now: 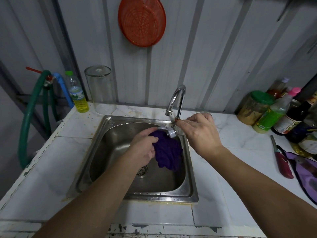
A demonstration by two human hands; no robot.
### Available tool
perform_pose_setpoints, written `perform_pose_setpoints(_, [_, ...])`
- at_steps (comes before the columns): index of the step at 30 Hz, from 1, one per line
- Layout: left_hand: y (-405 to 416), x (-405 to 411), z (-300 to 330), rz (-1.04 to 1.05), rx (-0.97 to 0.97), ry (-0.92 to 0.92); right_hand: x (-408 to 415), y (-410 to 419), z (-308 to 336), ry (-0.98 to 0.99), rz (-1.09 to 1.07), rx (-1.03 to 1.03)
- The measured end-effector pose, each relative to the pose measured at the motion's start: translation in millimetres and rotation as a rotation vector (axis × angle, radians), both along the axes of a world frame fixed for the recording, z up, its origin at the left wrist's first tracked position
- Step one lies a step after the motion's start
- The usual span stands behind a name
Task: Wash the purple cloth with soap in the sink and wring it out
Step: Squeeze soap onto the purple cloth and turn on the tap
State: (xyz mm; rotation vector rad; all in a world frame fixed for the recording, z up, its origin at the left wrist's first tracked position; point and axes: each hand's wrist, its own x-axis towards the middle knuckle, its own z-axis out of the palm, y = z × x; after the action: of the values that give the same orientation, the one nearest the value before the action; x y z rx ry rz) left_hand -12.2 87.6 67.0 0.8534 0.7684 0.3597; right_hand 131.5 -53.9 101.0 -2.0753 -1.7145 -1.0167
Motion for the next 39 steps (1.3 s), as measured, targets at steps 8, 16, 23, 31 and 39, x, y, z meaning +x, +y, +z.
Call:
perform_pose_setpoints(8, [0.9,0.5,0.0,-0.001,-0.001,0.001,0.3,-0.2,-0.1,0.022,-0.009,-0.023])
perform_pose_setpoints(16, [1.5,0.3,0.3,-0.008,-0.006,-0.003,-0.1,0.3,0.3,0.024,0.013,-0.001])
perform_pose_setpoints(23, [2.8,0.1,-0.6,-0.016,0.004,-0.003,-1.6,3.6,0.8,0.058,-0.047,-0.026])
perform_pose_setpoints(31, [3.8,-0.9,-3.3,-0.029,0.005,0.000,0.4,-7.6,-22.9,0.339,-0.144,-0.037])
perform_pose_setpoints(39, [1.6,1.8,-6.0,-0.035,0.005,0.002,10.2,-48.1,-83.4,0.889,-0.350,0.043])
